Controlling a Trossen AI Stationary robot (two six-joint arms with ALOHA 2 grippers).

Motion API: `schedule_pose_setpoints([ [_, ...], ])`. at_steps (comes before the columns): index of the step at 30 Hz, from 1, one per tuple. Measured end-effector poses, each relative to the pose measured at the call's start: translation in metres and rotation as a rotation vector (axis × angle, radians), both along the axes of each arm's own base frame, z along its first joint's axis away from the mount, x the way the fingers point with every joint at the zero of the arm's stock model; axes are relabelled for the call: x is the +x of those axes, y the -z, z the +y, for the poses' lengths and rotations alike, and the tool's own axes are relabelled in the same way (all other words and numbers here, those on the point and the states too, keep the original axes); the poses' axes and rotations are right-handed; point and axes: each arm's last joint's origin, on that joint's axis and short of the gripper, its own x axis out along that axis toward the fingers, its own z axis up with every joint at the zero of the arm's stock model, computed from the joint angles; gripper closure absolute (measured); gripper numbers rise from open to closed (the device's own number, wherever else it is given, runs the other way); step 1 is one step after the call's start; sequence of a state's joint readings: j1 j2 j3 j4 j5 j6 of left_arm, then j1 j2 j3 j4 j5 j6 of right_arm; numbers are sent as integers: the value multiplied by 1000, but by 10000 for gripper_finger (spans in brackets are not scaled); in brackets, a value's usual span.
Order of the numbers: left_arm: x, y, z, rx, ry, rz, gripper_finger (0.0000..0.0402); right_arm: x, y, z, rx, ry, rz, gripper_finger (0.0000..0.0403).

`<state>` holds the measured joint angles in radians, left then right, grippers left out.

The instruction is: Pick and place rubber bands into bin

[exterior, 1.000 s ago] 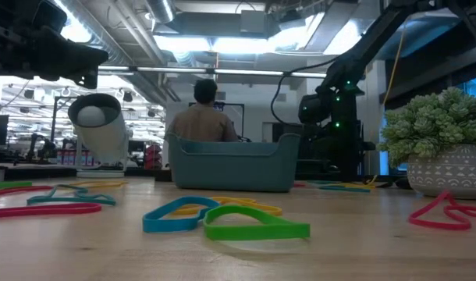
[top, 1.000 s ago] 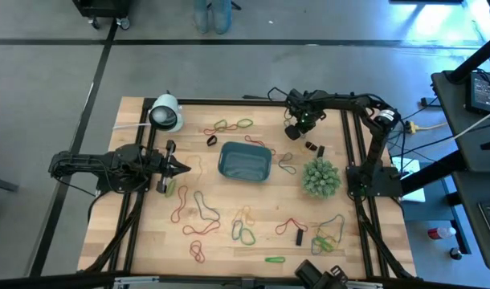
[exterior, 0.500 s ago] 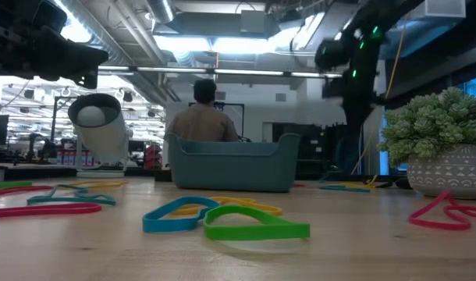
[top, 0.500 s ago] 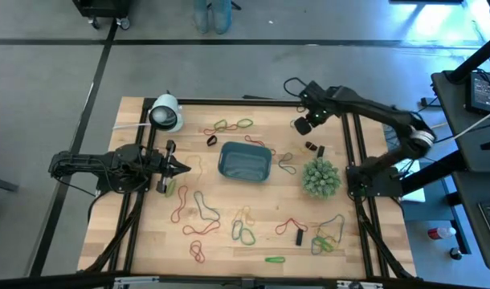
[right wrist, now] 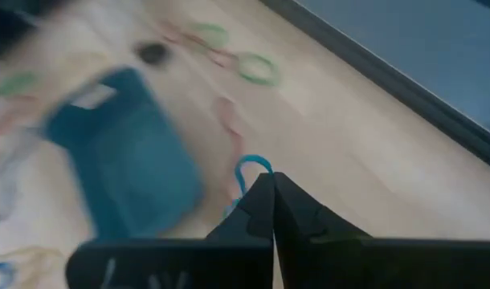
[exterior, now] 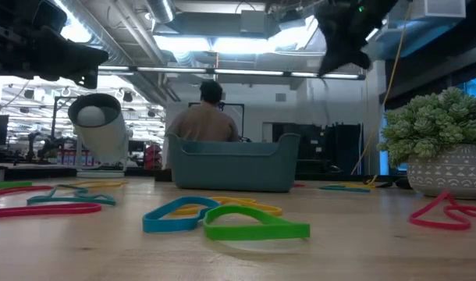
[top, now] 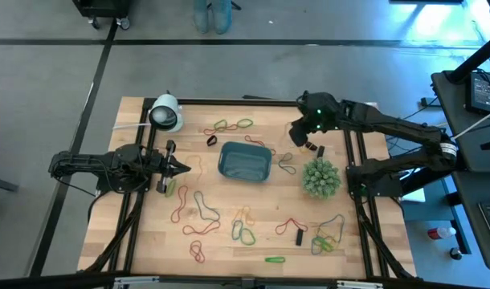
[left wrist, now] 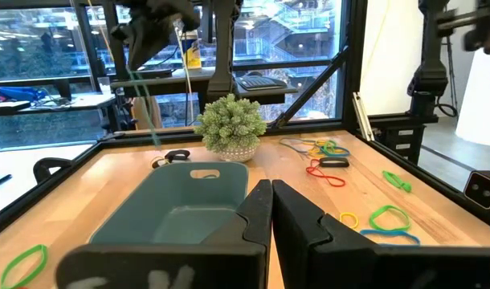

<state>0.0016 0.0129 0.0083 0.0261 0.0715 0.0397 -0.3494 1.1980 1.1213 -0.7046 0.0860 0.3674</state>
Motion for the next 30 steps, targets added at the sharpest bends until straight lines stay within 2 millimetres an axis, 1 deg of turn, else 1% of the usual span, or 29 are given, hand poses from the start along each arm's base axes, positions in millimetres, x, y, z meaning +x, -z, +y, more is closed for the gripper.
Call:
schedule_pose_setpoints([
  [3, 0, 0, 0, 0, -4, -1, 396, 12, -6, 13, -24, -73, -94, 403],
  [7, 0, 0, 0, -1, -12, -1, 395, 24, -12, 28, -46, -145, -177, 403],
  [12, 0, 0, 2, -1, -56, -1, 395, 44, -6, 42, -50, -212, -210, 403],
  [15, 0, 0, 2, -2, -71, 0, 395, 59, 4, 48, -43, -245, -207, 403],
  [19, 0, -1, 3, 14, -88, -9, 396, 80, 23, 51, -25, -286, -187, 403],
  [23, 0, -1, 4, 54, -128, -9, 395, 99, 42, 51, -36, -309, -160, 403],
  [30, 0, -1, 6, 55, -218, -6, 395, 124, 83, 49, -31, -326, -70, 403],
])
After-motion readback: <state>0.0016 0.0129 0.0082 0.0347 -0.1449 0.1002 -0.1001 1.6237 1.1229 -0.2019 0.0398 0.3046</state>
